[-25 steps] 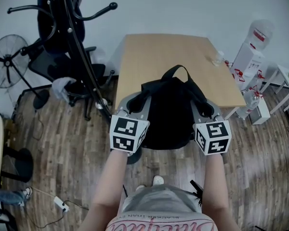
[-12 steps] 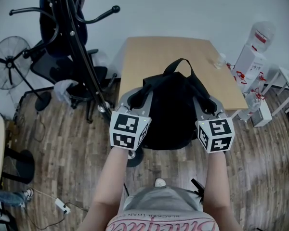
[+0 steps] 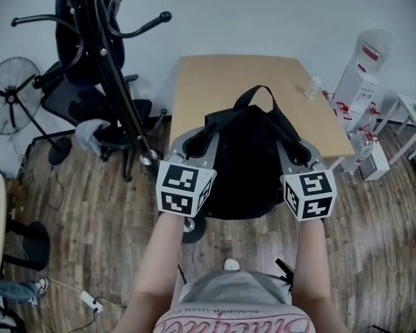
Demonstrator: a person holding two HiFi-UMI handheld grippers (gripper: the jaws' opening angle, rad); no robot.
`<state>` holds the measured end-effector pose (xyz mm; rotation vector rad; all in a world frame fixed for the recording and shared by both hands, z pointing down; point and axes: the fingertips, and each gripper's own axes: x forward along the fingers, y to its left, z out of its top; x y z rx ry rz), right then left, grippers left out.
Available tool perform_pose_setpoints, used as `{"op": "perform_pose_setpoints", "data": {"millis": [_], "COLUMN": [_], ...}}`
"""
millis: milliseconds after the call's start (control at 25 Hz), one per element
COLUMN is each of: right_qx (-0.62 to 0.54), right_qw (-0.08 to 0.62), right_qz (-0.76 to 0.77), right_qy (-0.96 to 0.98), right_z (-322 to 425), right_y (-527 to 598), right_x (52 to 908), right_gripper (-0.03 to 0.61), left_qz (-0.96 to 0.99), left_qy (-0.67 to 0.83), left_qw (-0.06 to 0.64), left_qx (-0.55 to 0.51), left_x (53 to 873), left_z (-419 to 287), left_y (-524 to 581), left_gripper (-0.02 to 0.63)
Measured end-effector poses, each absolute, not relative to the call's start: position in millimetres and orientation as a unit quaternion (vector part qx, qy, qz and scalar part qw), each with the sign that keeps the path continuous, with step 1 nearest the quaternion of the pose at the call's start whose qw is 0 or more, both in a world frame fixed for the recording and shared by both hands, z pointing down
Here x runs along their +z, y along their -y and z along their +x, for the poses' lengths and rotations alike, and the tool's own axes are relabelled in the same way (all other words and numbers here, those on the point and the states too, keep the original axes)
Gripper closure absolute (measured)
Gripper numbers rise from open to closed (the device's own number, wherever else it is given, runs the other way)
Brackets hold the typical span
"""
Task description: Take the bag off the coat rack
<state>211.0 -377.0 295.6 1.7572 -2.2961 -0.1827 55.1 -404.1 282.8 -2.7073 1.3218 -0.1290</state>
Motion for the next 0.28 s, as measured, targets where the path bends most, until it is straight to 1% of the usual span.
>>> {"op": "perform_pose_setpoints", "data": {"millis": [280], "right_qx": [-0.06], "right_qw": [0.12], "right_qz": [0.605], "right_qy": [0.785], "right_z": [215.6], "right_y": [372.1], "right_x": [296.6], "right_gripper": [0.515], "left_qz": [-0.898], "left_qy": [-0.433], "left_qw": [0.064], "left_qx": [-0.044], "left_x": [283.0], "left_z": [59.5], "left_y": [399.3], "left_gripper": [0.548]}}
